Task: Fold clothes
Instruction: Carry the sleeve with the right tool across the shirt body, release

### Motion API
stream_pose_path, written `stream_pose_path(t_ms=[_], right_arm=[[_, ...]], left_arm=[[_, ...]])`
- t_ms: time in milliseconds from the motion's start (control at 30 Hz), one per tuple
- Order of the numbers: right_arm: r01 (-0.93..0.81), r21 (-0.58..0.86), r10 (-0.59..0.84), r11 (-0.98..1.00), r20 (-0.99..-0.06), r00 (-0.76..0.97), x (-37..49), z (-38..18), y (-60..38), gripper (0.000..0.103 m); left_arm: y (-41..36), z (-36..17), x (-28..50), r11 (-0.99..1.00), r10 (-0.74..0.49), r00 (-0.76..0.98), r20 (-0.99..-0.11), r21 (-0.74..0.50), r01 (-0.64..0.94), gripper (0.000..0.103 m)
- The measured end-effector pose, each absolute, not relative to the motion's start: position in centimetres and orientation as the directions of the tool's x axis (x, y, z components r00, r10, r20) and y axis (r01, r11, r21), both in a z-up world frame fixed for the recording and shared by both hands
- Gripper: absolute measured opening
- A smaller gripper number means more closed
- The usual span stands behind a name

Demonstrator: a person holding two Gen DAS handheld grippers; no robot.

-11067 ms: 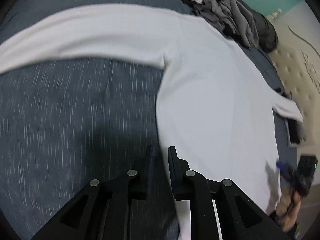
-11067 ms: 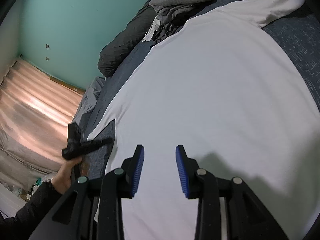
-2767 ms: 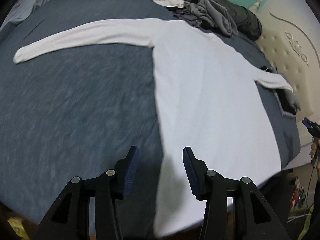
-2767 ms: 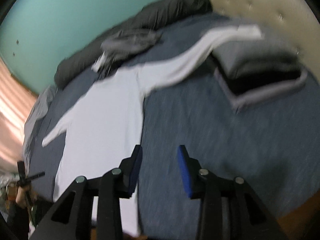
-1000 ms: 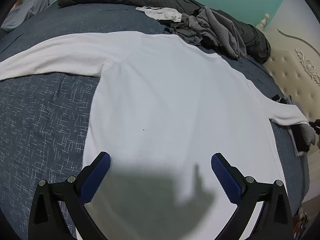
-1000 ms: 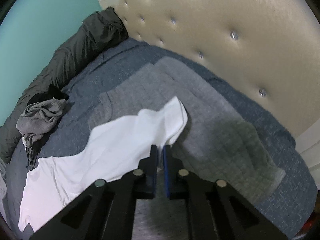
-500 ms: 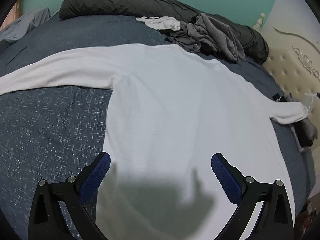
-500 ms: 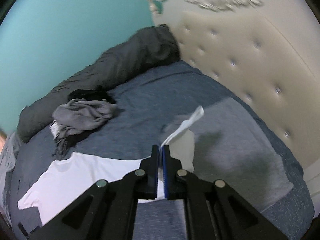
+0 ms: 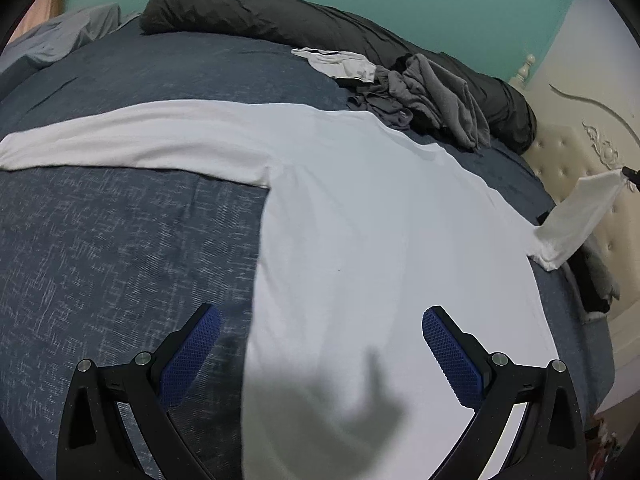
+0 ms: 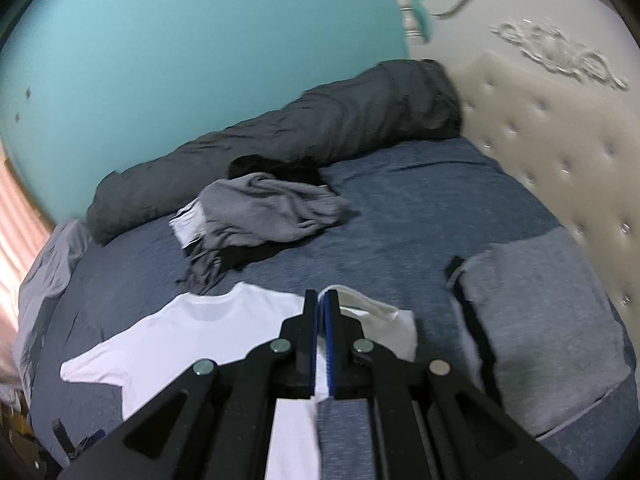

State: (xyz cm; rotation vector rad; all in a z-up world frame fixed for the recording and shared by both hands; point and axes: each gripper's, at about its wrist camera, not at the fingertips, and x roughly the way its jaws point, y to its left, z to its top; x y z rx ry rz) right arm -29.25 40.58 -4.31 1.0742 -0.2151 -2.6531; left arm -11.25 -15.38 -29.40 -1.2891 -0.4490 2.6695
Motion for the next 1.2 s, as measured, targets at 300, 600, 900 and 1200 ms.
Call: stream_pose_path(t_ms=[300, 600, 900, 1200], right_arm=[[0.367, 0.208, -0.406, -0.907, -0.664, -0.628, -27.2, -2.1, 30.0, 0.003], [0.548, 0.22, -0.539, -0.807, -0.652, -0.533, -23.6, -0.6, 20.1, 0.003], [0.663, 0.295, -0.643, -0.688, -0.671, -0.37, -19.6, -3.5, 12.3, 0.001], [0.625, 0.304, -0.582, -0.719, -0.755, -0.301, -18.7, -13.8, 11.8, 0.001]], left_arm=[[-16.3, -29.2, -10.8, -0.939, 0.271, -0.621, -0.736, -0.345, -0.001, 0.103], [-16.7, -29.1, -10.4, -0.934, 0.284, -0.619, -0.732, -0.358, -0.004, 0.103], [-18.1, -28.9, -10.2, -0.926, 0.282, -0.629, -0.725, -0.378, 0.02, 0.103], [-18.7, -29.2, -10.4, -0.916, 0.295, -0.624, -0.723, -0.399, 0.03, 0.103]])
